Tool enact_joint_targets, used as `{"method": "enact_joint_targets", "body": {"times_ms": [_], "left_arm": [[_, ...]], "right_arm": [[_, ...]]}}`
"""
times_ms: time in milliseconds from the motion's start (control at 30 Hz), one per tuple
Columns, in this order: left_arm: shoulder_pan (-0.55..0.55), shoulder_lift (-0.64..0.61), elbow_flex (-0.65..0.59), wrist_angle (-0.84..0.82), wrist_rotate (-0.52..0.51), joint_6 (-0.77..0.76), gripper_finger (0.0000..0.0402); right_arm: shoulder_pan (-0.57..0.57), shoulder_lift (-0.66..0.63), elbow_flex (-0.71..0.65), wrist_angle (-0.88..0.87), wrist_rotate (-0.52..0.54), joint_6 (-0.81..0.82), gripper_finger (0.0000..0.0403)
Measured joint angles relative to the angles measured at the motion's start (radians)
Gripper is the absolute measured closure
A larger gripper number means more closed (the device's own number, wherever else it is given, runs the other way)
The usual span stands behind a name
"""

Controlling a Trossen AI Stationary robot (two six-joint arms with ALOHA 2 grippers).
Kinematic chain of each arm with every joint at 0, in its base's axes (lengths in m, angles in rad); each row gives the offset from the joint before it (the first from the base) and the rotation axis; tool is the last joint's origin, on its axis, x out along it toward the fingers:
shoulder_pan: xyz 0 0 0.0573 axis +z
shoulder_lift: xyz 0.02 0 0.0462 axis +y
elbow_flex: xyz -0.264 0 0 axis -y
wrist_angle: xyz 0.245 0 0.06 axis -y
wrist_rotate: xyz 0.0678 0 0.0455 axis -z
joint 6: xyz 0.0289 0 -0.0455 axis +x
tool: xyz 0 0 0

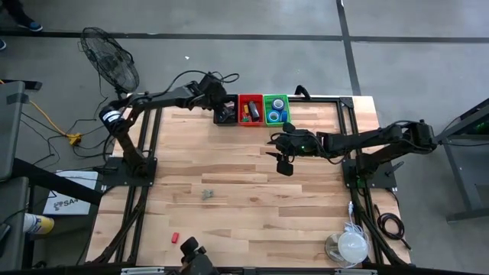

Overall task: Pick and place Stapler, Stapler remover, tape
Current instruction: Put the gray staple remover into the black bin

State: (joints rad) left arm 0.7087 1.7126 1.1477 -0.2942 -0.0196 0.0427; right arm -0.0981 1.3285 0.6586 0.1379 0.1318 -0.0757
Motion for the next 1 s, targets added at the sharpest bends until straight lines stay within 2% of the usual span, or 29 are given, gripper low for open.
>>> {"method": "enact_joint_targets", "body": {"times_ms": [467,733,1000], "left_arm": [[-0.084,-0.052,0.000,-0.193,0.001,-0.033,0.0208],[-0.165,-0.063,-0.007,-0.303,-0.095,-0.097,0.0208],[-0.223,-0.149,-0.130,-0.295,-0.103,-0.169,0.0208]], "right_arm": [[0.000,0.000,0.000,0.000,-0.006,0.008,0.0231],[0.000,0.000,0.000,-0.010,-0.009,0.009,0.0231],[0.000,0.000,0.000,-0.025,-0.008,0.026,0.0231]]}}
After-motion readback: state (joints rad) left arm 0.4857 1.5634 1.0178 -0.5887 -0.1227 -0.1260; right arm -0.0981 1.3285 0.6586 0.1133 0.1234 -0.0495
